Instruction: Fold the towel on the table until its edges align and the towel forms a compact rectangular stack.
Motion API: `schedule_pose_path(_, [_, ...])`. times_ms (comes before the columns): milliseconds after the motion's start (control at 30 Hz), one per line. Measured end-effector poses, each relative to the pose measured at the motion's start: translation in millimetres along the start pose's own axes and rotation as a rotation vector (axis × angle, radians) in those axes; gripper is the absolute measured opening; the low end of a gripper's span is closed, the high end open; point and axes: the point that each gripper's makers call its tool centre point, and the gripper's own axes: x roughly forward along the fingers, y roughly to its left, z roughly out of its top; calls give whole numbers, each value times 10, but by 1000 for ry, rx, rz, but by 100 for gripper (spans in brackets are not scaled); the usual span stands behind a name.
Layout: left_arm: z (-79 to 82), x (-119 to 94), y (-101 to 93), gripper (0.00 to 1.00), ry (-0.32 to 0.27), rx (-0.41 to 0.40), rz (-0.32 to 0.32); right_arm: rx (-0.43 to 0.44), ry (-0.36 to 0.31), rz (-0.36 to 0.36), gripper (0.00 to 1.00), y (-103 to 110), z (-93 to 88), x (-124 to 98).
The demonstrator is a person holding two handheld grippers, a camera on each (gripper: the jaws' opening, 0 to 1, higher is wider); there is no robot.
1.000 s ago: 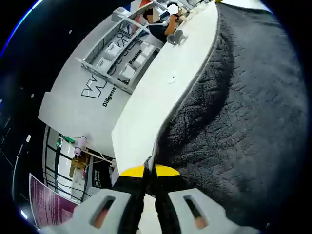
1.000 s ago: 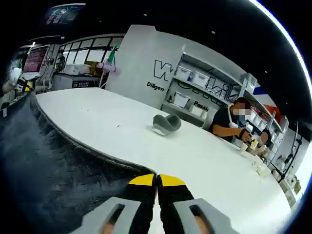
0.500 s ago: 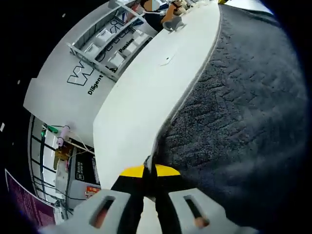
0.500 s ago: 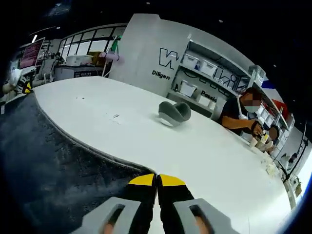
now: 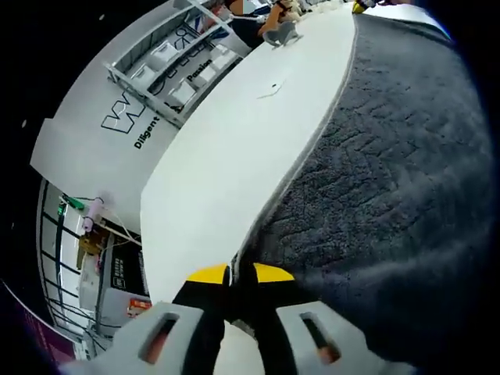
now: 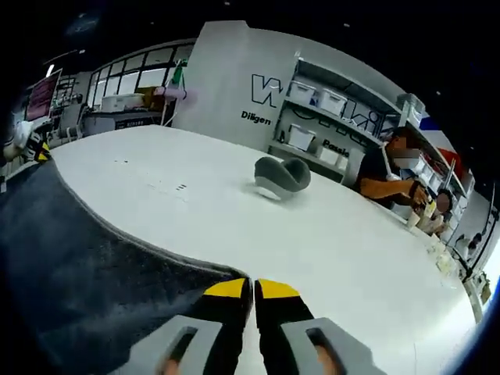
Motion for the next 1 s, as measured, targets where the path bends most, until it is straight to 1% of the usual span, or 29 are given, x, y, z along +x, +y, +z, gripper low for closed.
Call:
schedule_pose_path(67, [-26, -68, 93, 22, 12, 26, 49, 9, -10, -7, 12, -9, 31, -69])
schedule_pose_path(133, [-10, -138, 160, 26, -7, 34, 79, 20, -27, -16, 16, -26, 81, -155])
schedule_pose_path(200, [-11, -268, 251, 26, -21, 8, 109, 31, -52, -21, 17, -37, 140, -261])
schedule_pose_path(233, [-6, -306, 272, 26, -29, -6, 114, 40, -73, -19, 19, -23, 186, -315])
schedule_pose_path(267, [24, -377, 306, 27, -58, -52, 124, 45, -87, -16, 19, -13, 217, -372])
schedule_pose_path(300, [36, -417, 316, 28, -72, -74, 126, 48, -92, -16, 20, -2, 232, -411])
schedule_pose_path(333, [59, -493, 330, 28, -95, -117, 130, 48, -105, -17, 20, -2, 265, -475])
schedule_pose_path(367, [73, -552, 337, 29, -112, -141, 134, 46, -117, -17, 20, -37, 293, -497])
schedule_pose_path(400, [89, -606, 342, 29, -124, -150, 138, 43, -132, -16, 20, -23, 325, -557])
schedule_pose_path(500, [121, -735, 322, 31, -141, -141, 137, 34, -150, -21, 21, 20, 375, -720])
schedule_pose_path(533, [147, -811, 319, 31, -149, -129, 144, 30, -157, -32, 22, 16, 395, -798])
schedule_pose_path(567, [152, -828, 321, 32, -150, -129, 145, 29, -159, -41, 23, -51, 407, -824])
schedule_pose_path(667, [220, -976, 333, 32, -184, -145, 157, 30, -169, -47, 23, -107, 438, -914])
schedule_pose_path(700, [240, -1020, 329, 32, -195, -158, 158, 22, -160, -53, 23, -102, 436, -931])
schedule_pose_path(733, [257, -1069, 318, 32, -201, -158, 161, -6, -139, -60, 23, -107, 421, -941])
schedule_pose_path(767, [271, -1103, 312, 32, -206, -152, 169, -30, -135, -69, 24, -45, 431, -971])
schedule_pose_path(900, [303, -1193, 288, 32, -212, -133, 174, -21, -145, -73, 25, 22, 504, -1011])
schedule_pose_path(967, [317, -1250, 302, 32, -218, -133, 177, -14, -140, -68, 25, -31, 508, -969])
schedule_pose_path(1000, [321, -1268, 309, 32, -221, -134, 180, -12, -129, -61, 25, -23, 488, -966])
